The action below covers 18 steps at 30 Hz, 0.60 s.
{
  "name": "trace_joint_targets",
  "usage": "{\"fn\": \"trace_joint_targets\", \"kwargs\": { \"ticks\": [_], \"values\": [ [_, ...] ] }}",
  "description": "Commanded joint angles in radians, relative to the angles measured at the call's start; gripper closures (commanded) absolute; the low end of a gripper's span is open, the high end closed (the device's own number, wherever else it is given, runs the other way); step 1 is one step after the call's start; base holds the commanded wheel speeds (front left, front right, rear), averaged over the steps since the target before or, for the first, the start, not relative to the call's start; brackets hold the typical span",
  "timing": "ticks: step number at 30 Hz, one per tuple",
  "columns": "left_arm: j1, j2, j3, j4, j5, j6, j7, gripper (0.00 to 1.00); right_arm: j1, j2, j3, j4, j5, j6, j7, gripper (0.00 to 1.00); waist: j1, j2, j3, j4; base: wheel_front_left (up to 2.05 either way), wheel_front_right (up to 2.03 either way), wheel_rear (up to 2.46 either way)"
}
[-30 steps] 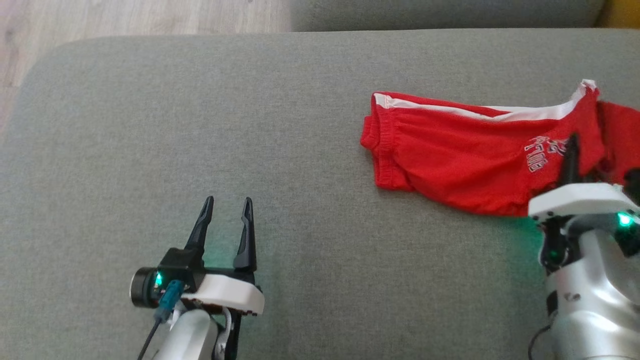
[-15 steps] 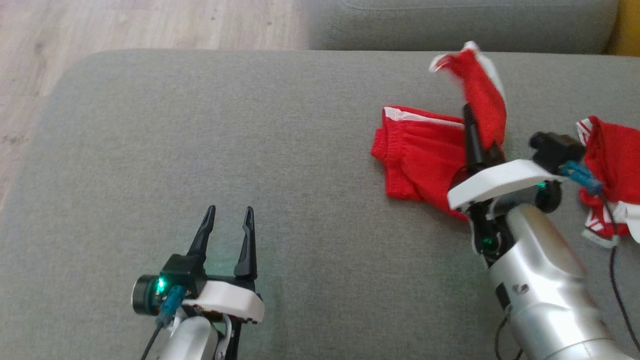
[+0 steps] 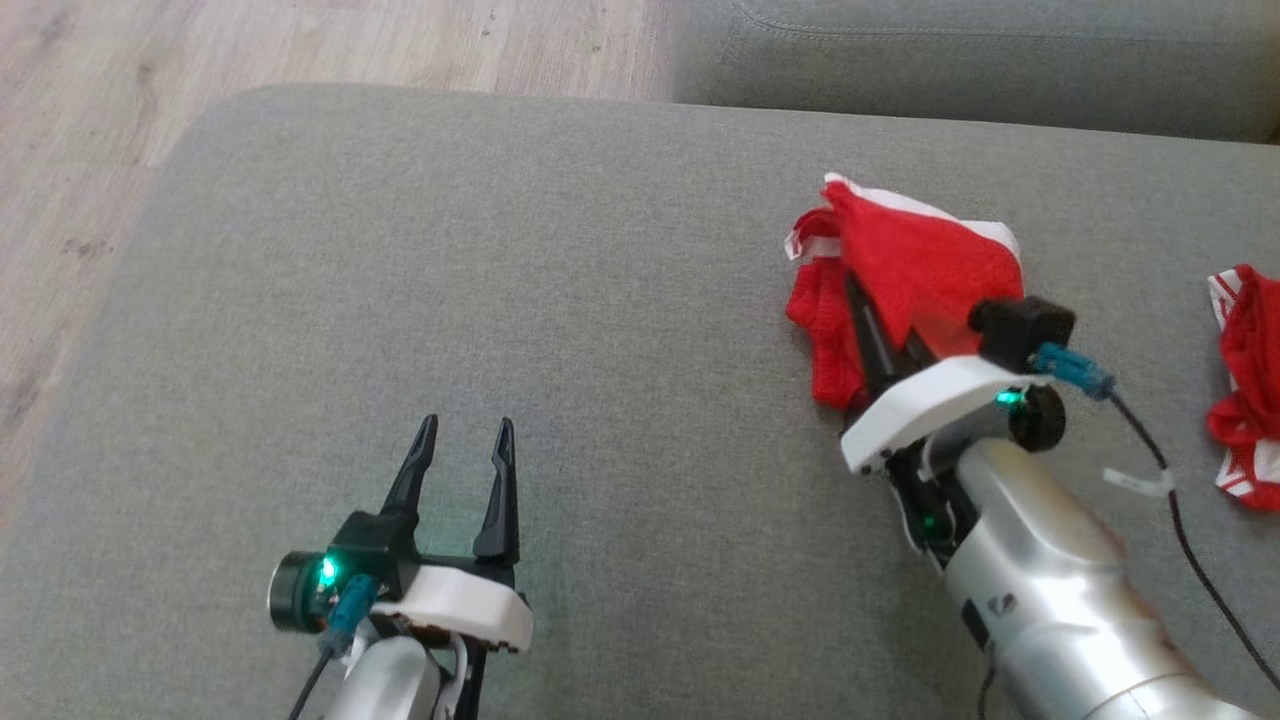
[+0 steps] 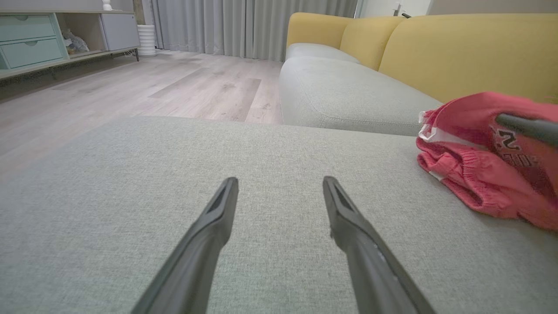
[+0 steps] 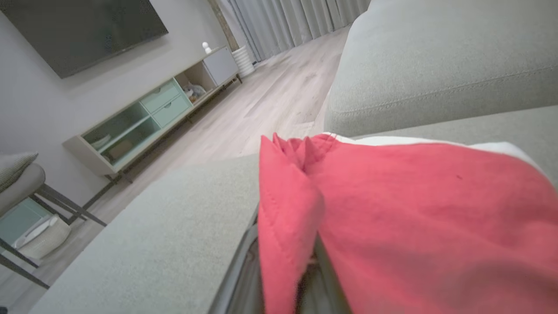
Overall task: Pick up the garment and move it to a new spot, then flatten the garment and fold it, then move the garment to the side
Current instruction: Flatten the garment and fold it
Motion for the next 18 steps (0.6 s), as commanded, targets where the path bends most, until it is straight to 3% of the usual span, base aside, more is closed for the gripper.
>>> {"fn": "trace_joint_targets", "kwargs": {
  "ticks": [1,3,4,5,12,18],
  "values": [
    [-0.010,0.006,0.029,-0.024,0.001,0.003,-0.005,0.00,-0.036,0.010,0.034,-0.005,0.005,-0.001,-0.014,1.00,0.0000,-0.0001,0.001,0.000,0.00,0.00,0.00],
    [-0.007,0.005,0.030,-0.026,-0.002,0.005,-0.005,0.00,-0.040,0.010,0.067,0.026,-0.007,-0.001,-0.014,1.00,0.0000,-0.0001,0.004,-0.004,0.00,0.00,0.00],
    [-0.005,0.005,0.030,-0.026,-0.003,0.005,-0.005,0.00,-0.046,0.010,0.079,0.035,-0.024,-0.001,-0.014,0.84,0.0000,-0.0001,0.005,-0.008,0.00,0.00,0.00],
    [-0.004,0.005,0.031,-0.027,-0.004,0.006,-0.005,0.00,-0.050,0.010,0.089,0.042,-0.044,-0.001,-0.014,0.02,0.0000,-0.0001,0.006,-0.013,0.00,0.00,0.00],
    [-0.015,0.007,0.037,-0.030,-0.006,0.008,-0.005,0.00,-0.040,0.010,0.214,0.017,-0.064,-0.001,-0.014,0.00,0.0000,-0.0001,0.004,-0.056,0.00,0.00,0.00],
    [-0.025,0.011,0.056,-0.076,0.002,0.011,-0.005,0.00,-0.033,0.010,0.098,-0.088,-0.142,-0.001,-0.014,0.00,0.0000,-0.0001,-0.002,-0.095,0.00,0.00,0.00]
  ]
}}
